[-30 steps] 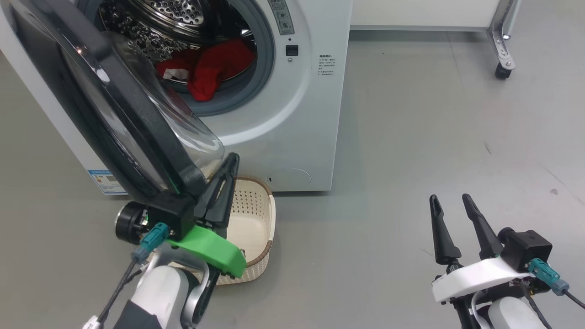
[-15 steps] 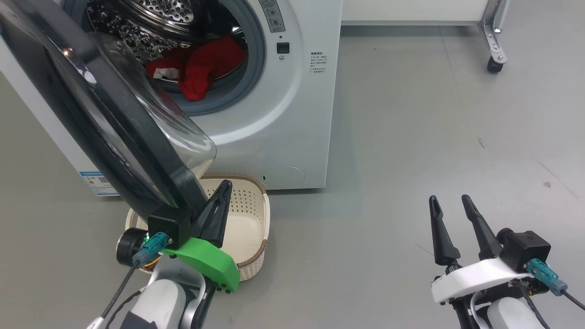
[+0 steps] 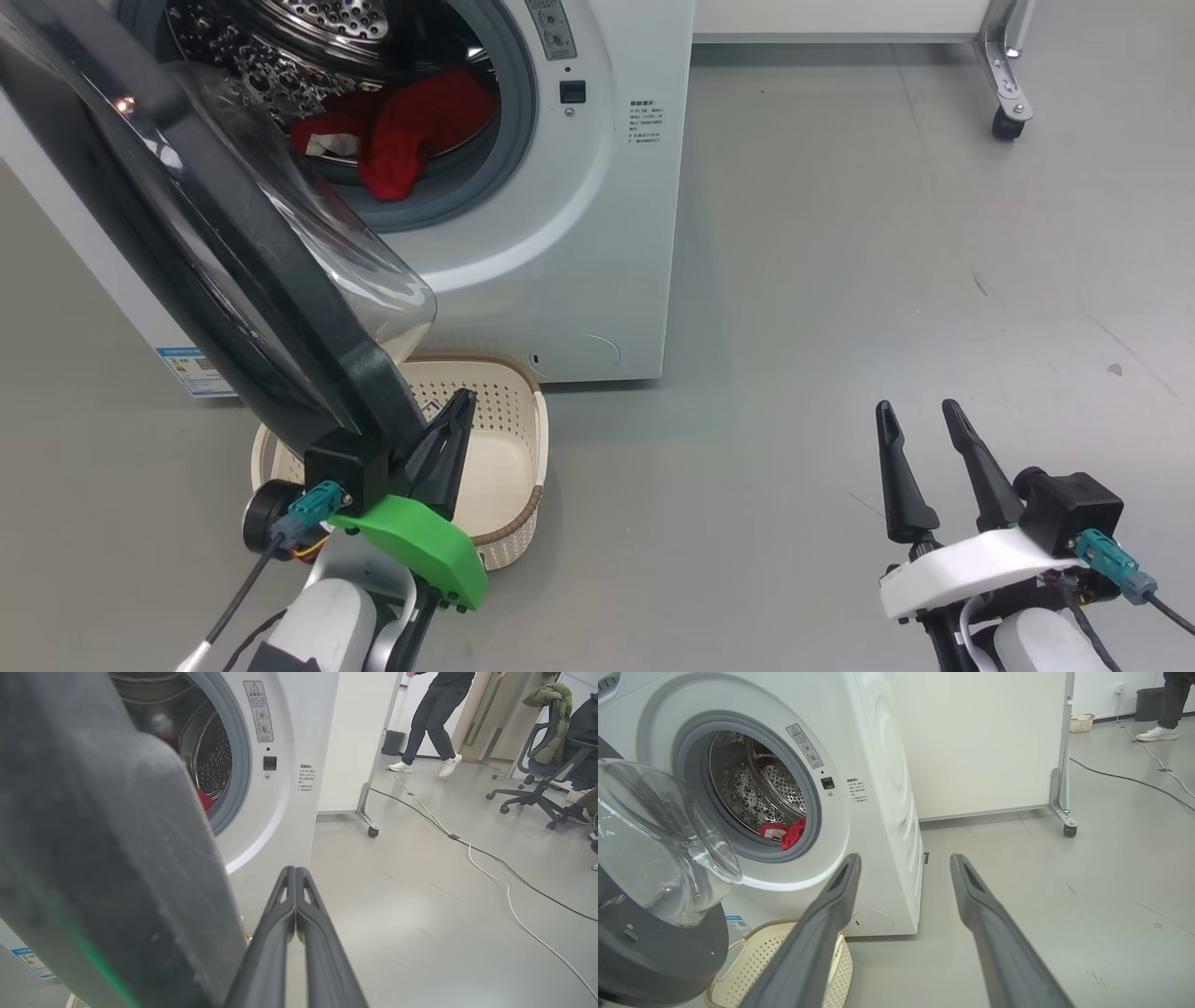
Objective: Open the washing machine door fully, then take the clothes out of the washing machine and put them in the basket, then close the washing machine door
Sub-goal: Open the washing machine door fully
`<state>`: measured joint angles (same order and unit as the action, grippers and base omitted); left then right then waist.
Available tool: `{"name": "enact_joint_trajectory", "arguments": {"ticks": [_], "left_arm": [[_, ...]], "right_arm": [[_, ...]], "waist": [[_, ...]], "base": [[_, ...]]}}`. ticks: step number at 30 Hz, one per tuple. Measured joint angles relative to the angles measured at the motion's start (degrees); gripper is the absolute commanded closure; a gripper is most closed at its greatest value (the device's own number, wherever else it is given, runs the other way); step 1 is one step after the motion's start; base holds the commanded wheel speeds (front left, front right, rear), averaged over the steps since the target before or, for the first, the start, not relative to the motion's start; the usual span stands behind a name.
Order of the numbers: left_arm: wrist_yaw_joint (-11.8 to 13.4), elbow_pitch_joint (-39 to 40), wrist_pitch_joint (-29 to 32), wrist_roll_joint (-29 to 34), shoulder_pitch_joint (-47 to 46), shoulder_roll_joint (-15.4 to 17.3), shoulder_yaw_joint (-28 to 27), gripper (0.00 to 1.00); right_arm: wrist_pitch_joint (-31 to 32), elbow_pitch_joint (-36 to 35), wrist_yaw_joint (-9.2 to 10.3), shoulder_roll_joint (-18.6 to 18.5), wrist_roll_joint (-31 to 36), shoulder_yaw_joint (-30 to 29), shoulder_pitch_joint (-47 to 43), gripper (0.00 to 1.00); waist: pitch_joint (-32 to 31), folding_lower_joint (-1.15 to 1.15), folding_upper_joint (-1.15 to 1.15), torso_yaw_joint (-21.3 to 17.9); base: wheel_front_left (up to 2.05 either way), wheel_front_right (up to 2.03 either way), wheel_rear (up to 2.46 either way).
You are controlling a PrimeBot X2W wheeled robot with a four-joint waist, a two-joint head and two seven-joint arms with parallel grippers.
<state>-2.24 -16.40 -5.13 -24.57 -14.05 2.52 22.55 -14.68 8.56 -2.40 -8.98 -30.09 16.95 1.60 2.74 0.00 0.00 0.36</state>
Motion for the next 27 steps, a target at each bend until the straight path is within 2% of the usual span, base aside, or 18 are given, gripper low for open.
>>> {"name": "enact_joint_trajectory", "arguments": {"ticks": [11, 27], "left_arm": [[-0.01, -1.99, -0.89, -0.73, -0.09, -0.36, 0.62, 1.0], [-0.09, -4.05, -2.56, -1.72, -0.1, -1.09, 2.31, 1.0]], "right_arm": [[0.0, 0.56, -0.47, 0.18, 0.04, -1.07, 0.0, 0.0], [0.0, 0.93, -0.56, 0.25, 0.98, -1.41, -0.24, 0.0]], "waist": [[-0.28, 0.0, 0.0, 0.95], [-1.52, 0.0, 0.0, 6.27]], "base": [[0.0, 0.0, 0.0], [0.0, 0.0, 0.0]]}}
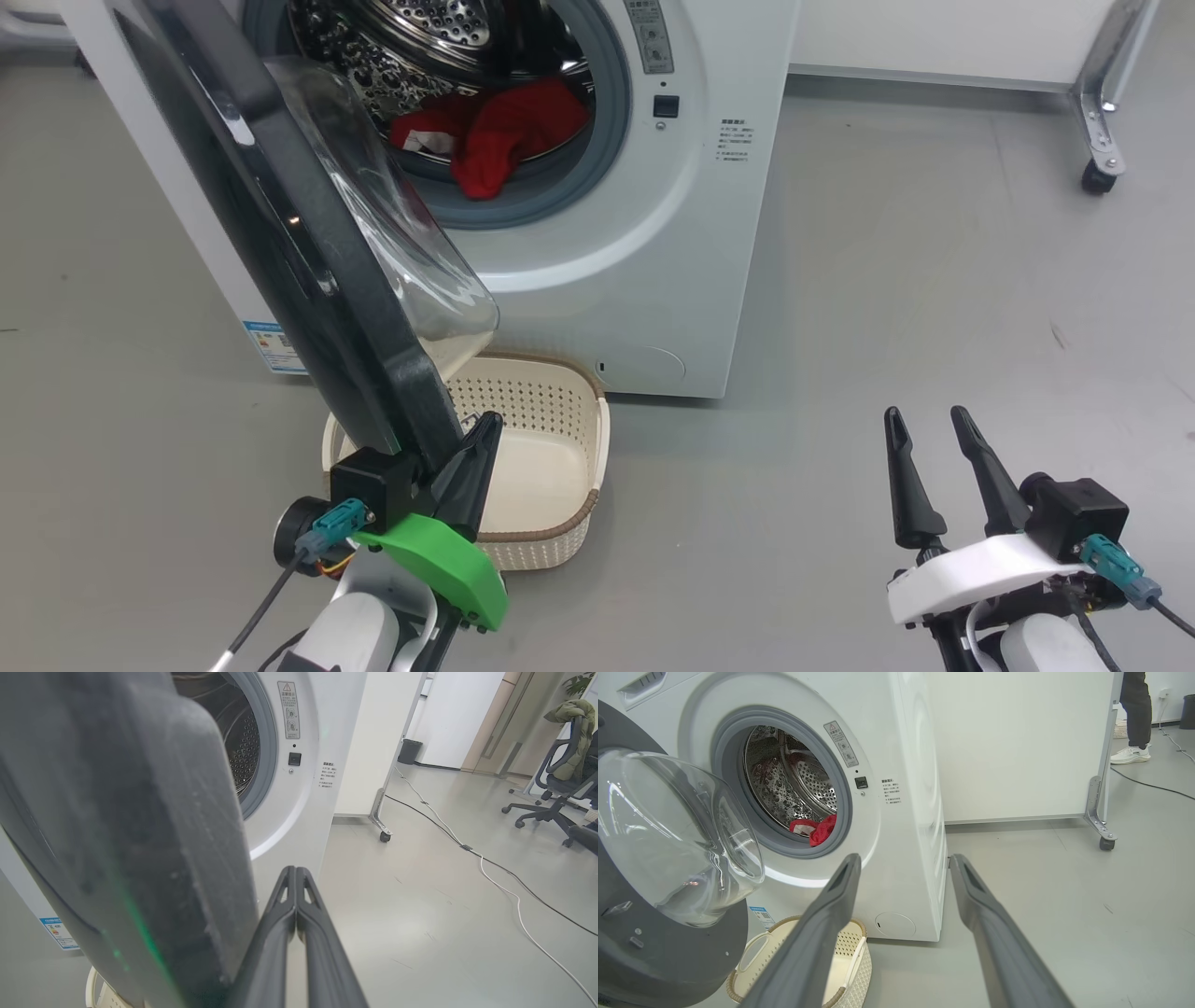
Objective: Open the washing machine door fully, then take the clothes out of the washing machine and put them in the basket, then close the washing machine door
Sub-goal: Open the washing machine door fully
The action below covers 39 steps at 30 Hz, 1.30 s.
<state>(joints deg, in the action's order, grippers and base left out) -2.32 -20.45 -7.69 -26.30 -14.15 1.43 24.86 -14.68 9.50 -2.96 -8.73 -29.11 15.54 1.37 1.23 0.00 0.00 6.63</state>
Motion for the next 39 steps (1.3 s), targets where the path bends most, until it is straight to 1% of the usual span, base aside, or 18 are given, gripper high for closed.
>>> {"name": "enact_joint_trajectory", "arguments": {"ticks": [5, 7, 18, 21, 32, 34, 39], "left_arm": [[0.0, -0.43, -0.52, -0.37, 0.0, -0.08, 0.21, 1.0], [0.0, -0.78, -0.55, -0.37, -0.02, -0.07, 0.19, 1.0], [0.12, -1.45, -1.98, -0.94, -0.03, -0.03, -0.04, 1.0], [0.6, -1.51, -2.07, -1.07, -0.03, -0.03, -0.52, 1.0], [2.08, -1.51, -3.77, -3.52, -0.03, 0.25, -4.64, 1.0], [2.58, -1.47, -4.28, -3.91, 0.05, 0.56, -5.57, 1.0], [3.89, -1.46, -4.95, -4.66, 0.09, 2.24, -9.14, 1.0]], "right_arm": [[0.0, 0.1, -0.03, 0.21, 0.01, 0.03, -0.85, 0.0], [0.0, 0.11, -0.47, 0.22, 0.02, 0.03, -0.85, 0.0], [0.0, 0.15, -0.49, 0.32, 0.37, -0.01, -0.88, 0.0], [0.0, 0.15, -0.51, 0.42, 0.53, 0.21, -0.89, 0.0], [0.19, 0.15, -0.69, 0.4, 1.16, 1.51, -0.87, 0.0], [0.33, 0.15, -1.03, 0.35, 1.56, 1.87, -0.82, 0.0], [0.64, 0.12, -1.04, 0.2, 1.99, 2.38, -0.66, 0.0]], "waist": [[-0.14, 0.0, 0.0, 2.18], [-0.17, 0.0, 0.0, 3.09], [-0.26, 0.0, 0.0, 8.64], [-0.16, 0.0, 0.0, 9.92], [1.82, 0.0, 0.0, 12.89], [2.37, 0.0, 0.0, 13.21], [3.69, 0.0, 0.0, 13.66]], "base": [[0.0, 0.0, 0.0], [0.0, 0.0, 0.0], [0.0, 0.0, 0.0], [0.0, 0.0, 0.0], [0.0, 0.0, 0.0], [0.0, 0.0, 0.0], [0.0, 0.0, 0.0]]}}
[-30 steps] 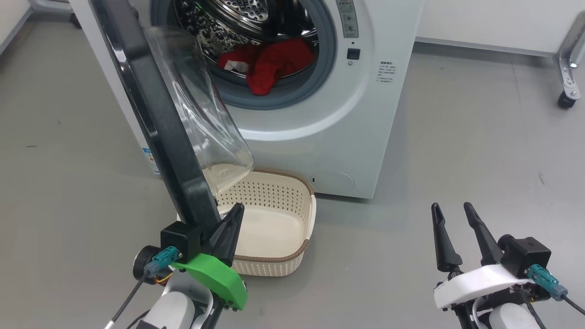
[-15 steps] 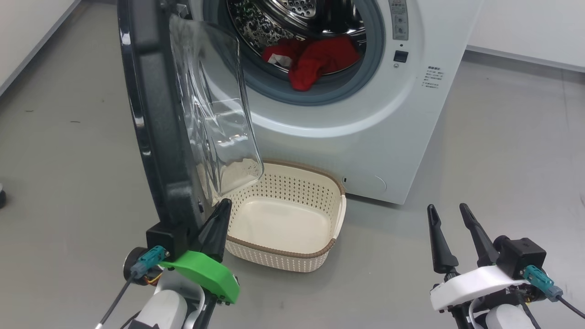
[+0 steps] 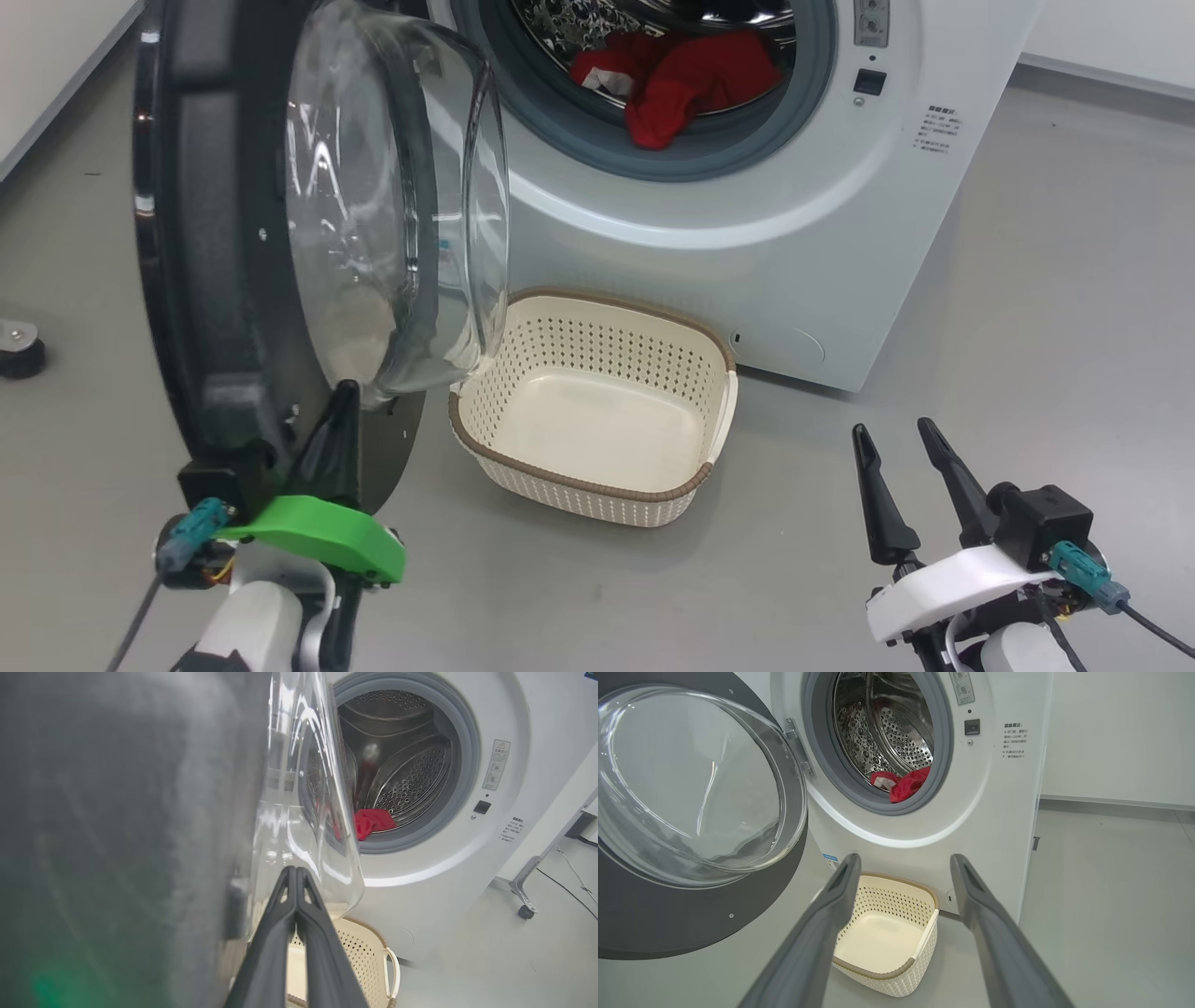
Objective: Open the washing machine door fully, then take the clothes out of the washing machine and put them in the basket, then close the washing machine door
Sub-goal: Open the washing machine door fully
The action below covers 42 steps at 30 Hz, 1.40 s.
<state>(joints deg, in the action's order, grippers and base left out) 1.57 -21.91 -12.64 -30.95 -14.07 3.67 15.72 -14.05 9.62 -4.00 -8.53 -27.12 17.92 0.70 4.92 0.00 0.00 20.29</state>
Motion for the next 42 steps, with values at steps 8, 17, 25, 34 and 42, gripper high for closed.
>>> {"name": "enact_joint_trajectory", "arguments": {"ticks": [8, 17, 25, 34, 42], "left_arm": [[1.16, 0.59, -0.59, -2.59, 0.0, 1.36, -5.01, 1.0], [1.69, 1.52, -1.12, -4.36, 0.02, 2.67, -10.27, 1.0], [2.19, 2.01, -1.56, -6.46, 0.02, 4.36, -15.79, 1.0], [2.35, 2.19, -1.64, -7.8, 0.04, 5.89, -20.87, 1.0], [2.35, 2.04, -1.8, -9.5, -0.01, 8.0, -25.18, 1.0]], "right_arm": [[0.65, -0.07, -0.04, -0.6, 0.16, 0.12, 0.23, 0.0], [1.4, -0.89, -0.05, -1.4, 1.48, 0.56, 1.79, 0.0], [2.18, -1.42, -0.05, -2.75, 1.86, 0.42, 2.68, 0.0], [3.67, -2.96, -0.04, -4.19, 2.37, 0.13, 3.75, 0.0], [4.93, -4.41, 0.02, -6.06, 2.86, -0.47, 3.88, 0.0]], "waist": [[1.86, 0.0, 0.0, 0.36], [4.87, 0.0, 0.0, 0.39], [7.43, 0.0, 0.0, 0.1], [10.13, 0.0, 0.0, -0.36], [13.39, 0.0, 0.0, -0.99]], "base": [[0.0, 0.0, 0.0], [0.0, 0.0, 0.0], [0.0, 0.0, 0.0], [0.0, 0.0, 0.0], [0.0, 0.0, 0.0]]}}
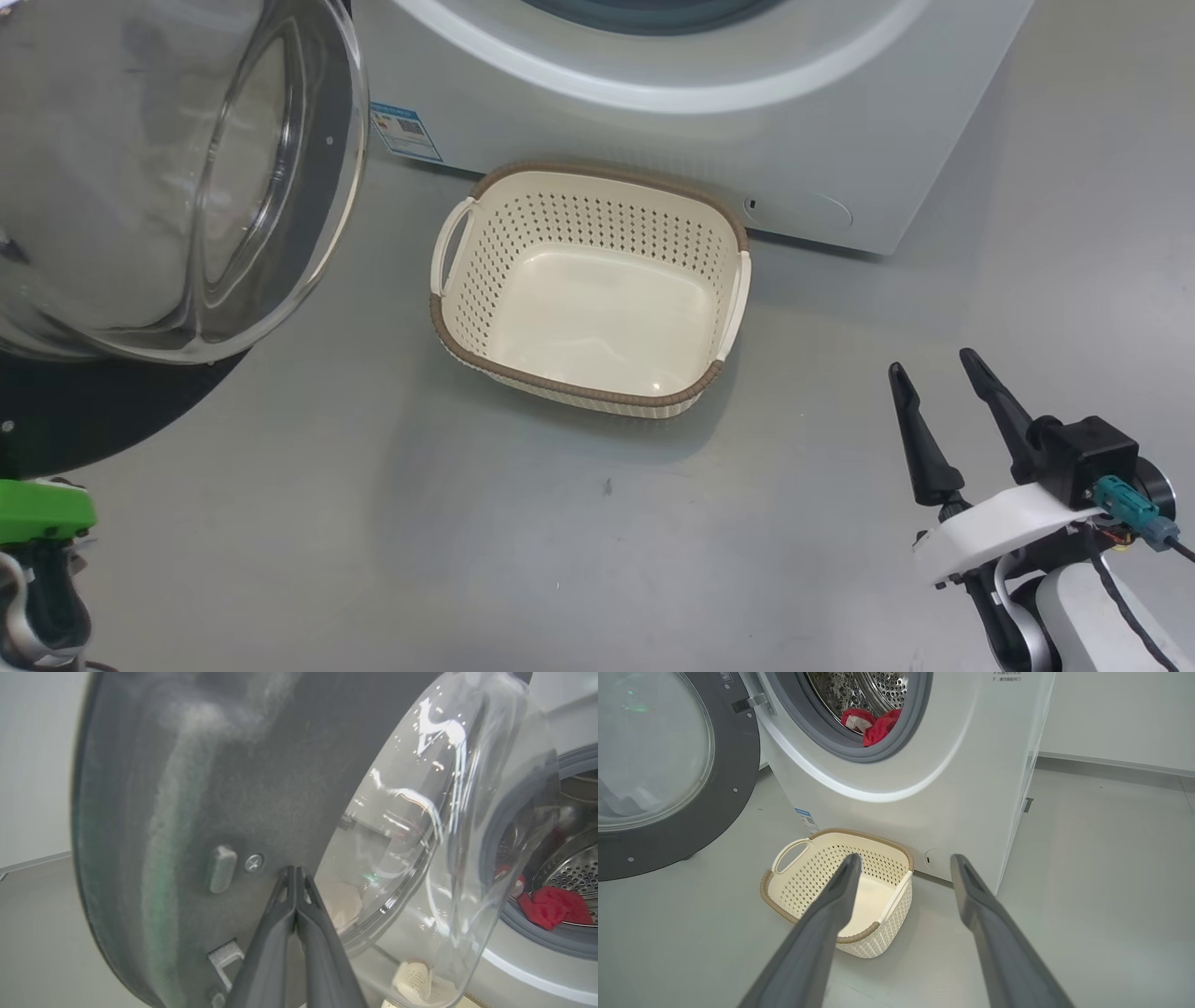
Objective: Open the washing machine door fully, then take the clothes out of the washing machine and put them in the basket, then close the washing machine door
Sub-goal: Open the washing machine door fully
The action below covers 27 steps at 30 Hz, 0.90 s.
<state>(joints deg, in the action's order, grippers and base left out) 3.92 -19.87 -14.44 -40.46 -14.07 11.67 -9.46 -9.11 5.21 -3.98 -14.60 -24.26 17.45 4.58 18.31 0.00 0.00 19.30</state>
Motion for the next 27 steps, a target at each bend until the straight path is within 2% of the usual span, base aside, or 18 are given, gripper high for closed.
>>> {"name": "enact_joint_trajectory", "arguments": {"ticks": [12, 22, 27], "left_arm": [[-0.27, -3.14, -0.01, -1.41, -1.7, 3.5, -4.17, 1.0], [-2.04, -8.62, 0.0, -2.56, -5.1, 6.9, -5.57, 1.0], [-2.6, -10.92, 0.0, -2.74, -6.72, 7.4, -5.57, 1.0]], "right_arm": [[1.27, -2.37, 0.1, -1.8, 0.23, -1.13, 1.07, 0.0], [2.09, -3.39, 0.1, -2.64, 0.23, -1.35, 1.21, 0.0], [2.25, -3.61, 0.11, -3.07, 0.23, -1.79, 1.31, 0.0]], "waist": [[4.67, 0.0, 0.0, -1.05], [7.46, 0.0, 0.0, -1.99], [7.76, 0.0, 0.0, -2.23]], "base": [[0.0, 0.0, 0.0], [0.0, 0.0, 0.0], [0.0, 0.0, 0.0]]}}
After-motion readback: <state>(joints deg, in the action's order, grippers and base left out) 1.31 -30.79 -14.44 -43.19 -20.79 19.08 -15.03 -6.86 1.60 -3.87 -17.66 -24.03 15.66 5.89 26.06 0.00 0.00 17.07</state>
